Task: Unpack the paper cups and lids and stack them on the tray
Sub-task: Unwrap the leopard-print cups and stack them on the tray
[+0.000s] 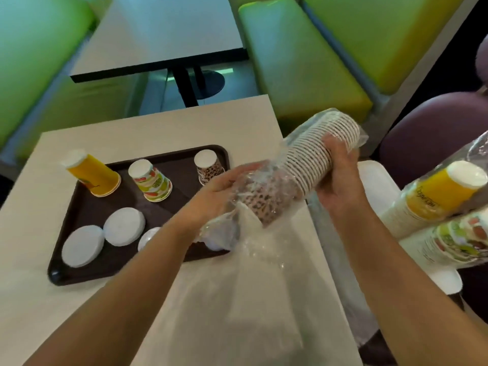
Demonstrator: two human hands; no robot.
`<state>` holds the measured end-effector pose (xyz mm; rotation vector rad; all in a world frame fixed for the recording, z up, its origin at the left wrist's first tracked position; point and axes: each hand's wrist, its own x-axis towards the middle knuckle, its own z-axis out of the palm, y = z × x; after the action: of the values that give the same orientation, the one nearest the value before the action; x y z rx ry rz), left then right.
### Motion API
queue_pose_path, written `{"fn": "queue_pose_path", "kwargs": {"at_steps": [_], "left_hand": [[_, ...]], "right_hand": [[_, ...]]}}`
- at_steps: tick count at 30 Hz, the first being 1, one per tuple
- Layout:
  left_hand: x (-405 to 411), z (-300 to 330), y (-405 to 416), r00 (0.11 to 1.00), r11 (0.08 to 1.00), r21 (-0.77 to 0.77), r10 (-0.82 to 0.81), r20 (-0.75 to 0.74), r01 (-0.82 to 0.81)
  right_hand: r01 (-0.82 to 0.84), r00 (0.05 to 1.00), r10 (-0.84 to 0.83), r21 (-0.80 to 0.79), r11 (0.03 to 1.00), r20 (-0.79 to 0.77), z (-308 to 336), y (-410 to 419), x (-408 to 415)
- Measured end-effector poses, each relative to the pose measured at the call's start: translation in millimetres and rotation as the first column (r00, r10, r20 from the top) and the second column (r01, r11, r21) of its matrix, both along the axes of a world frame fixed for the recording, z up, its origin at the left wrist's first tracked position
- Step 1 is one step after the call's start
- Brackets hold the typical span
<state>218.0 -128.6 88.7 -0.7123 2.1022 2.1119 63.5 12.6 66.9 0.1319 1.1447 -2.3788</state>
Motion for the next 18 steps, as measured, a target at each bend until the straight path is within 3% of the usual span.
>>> {"fn": "queue_pose_path", "kwargs": {"at_steps": [3, 6, 9, 14, 18], "left_hand": [[24.6, 18.4, -1.9, 0.998, 0.999, 0.038, 0.014, -0.065, -0.012], [59.8, 24.8, -6.8, 0.997, 0.991, 0.111, -0.069, -0.02, 0.07], [85.8, 21.8, -13.4, 0.986, 0.986, -0.004, -0.166, -0.029, 0.166], [126.5, 5.6, -9.9, 0.992, 0.995, -0.095, -0.005, -0.13, -0.007], [157.8, -11.8, -11.1, 0.976, 0.979, -0.178, 0.062, -0.21, -0.101]], "right_hand": [[-0.015, 0.994, 0.023, 0.084, 0.996, -0.104, 12.2, -14.1, 37.6], [-0.047, 0.975, 0.076, 0.144, 0.989, -0.207, 21.1, -25.1, 72.7], [-0.102, 0.902, 0.178, 0.206, 0.973, -0.394, 27.7, -32.2, 109.2], [-0.063, 0.706, 0.311, 0.38, 0.923, -0.636, 36.2, -39.7, 169.5], [-0.111, 0.615, 0.42, 0.454, 0.884, -0.667, 35.5, -41.8, 206.7]]}}
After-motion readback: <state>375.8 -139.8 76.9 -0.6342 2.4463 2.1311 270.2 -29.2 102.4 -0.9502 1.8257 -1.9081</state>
